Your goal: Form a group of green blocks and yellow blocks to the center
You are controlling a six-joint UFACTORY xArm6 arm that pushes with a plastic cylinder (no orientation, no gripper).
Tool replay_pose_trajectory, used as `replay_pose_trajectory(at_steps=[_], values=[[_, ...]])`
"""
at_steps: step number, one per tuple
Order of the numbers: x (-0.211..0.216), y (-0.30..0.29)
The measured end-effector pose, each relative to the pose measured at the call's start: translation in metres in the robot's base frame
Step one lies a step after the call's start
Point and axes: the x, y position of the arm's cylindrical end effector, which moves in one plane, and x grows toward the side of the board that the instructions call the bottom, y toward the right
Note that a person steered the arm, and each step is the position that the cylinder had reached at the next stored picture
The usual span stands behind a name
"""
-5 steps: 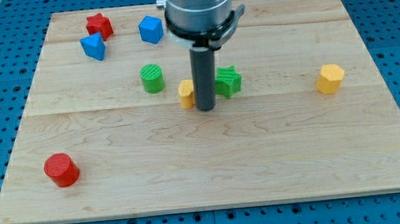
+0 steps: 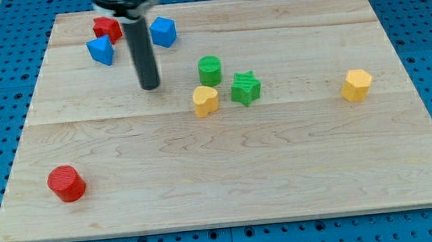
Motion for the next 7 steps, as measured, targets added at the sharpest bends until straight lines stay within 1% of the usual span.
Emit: replay_pose_trajectory(at_steps=[1,2,3,4,5,6,7], values=[[-0.037,0.082],[-0.027,0.117],[-0.016,0.125],[-0.015,0.211],[0.001,0.342],[0.049,0.365],[0.057,0.294]])
